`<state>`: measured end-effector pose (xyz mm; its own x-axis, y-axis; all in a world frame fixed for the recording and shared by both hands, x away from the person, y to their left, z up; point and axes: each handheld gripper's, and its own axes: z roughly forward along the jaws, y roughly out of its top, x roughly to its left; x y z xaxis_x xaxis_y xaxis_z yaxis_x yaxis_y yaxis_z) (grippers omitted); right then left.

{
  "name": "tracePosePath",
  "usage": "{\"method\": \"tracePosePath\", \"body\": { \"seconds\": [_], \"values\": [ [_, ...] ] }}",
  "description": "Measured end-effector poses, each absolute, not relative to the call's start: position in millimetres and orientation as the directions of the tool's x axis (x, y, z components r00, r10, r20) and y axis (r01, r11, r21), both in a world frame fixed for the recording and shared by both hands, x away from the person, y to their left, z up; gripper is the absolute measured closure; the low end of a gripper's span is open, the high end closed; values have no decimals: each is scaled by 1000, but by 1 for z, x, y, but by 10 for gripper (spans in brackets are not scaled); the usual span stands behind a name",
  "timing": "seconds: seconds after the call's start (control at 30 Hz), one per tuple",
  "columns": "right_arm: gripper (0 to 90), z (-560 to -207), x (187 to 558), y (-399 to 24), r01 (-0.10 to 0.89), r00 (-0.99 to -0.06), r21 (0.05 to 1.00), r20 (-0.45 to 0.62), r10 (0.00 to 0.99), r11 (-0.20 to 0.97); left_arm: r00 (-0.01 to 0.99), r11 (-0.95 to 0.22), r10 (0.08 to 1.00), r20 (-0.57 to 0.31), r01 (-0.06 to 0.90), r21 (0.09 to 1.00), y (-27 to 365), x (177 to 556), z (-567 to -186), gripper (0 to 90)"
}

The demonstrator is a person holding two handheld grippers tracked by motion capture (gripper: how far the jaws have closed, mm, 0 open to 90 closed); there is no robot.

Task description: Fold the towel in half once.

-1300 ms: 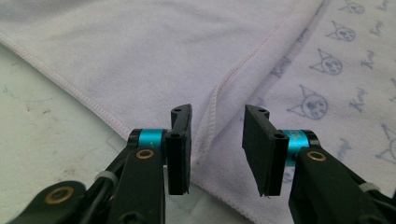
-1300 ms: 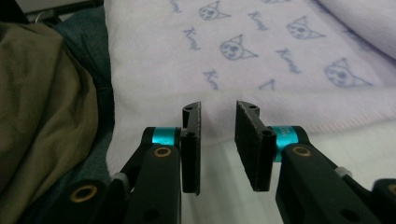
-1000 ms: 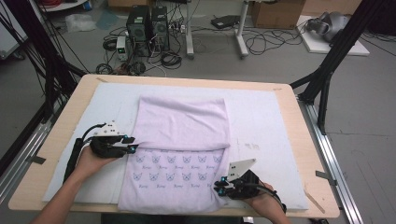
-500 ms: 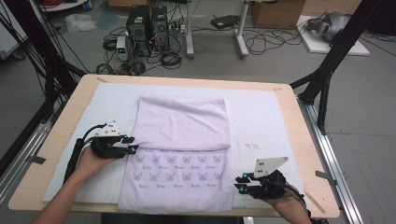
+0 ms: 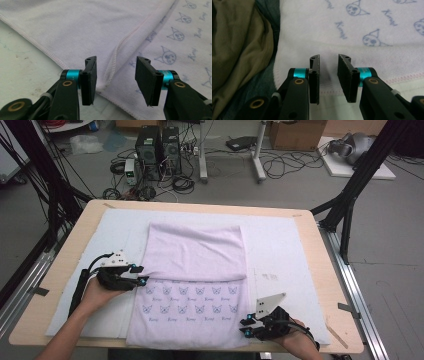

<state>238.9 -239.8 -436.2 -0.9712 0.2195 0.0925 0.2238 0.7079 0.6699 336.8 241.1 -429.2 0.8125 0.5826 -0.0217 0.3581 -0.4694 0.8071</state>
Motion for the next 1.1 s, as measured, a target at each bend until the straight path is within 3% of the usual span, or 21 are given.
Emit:
{"method": "tracePosePath", "body": {
  "seconds": [0.3, 0.4, 0.63, 0.8, 0.9, 1.0, 1.1],
  "values": [
    [624, -415, 286, -239, 266, -934, 757, 51, 353, 597, 803, -459, 595, -30, 371, 807, 241, 342, -431, 539],
    [591, -410, 314, -236, 278, -921, 765, 40, 387, 582, 800, -456, 598, -38, 379, 805, 239, 345, -431, 485],
    [554, -413, 366, -240, 327, -893, 777, 67, 445, 538, 801, -453, 596, -53, 390, 801, 236, 353, -434, 466],
    [541, -424, 383, -240, 382, -884, 758, 133, 449, 528, 815, -490, 577, -50, 394, 778, 234, 353, -438, 585],
    [595, -432, 385, -239, 417, -876, 723, 156, 457, 552, 826, -514, 562, -39, 386, 766, 231, 352, -440, 685],
    [804, -432, 383, -237, 416, -882, 704, 158, 444, 576, 837, -530, 547, -27, 371, 763, 230, 350, -439, 811],
    [844, -428, 379, -235, 401, -890, 701, 144, 433, 590, 836, -511, 548, -27, 360, 780, 232, 346, -434, 864]
  ]
}}
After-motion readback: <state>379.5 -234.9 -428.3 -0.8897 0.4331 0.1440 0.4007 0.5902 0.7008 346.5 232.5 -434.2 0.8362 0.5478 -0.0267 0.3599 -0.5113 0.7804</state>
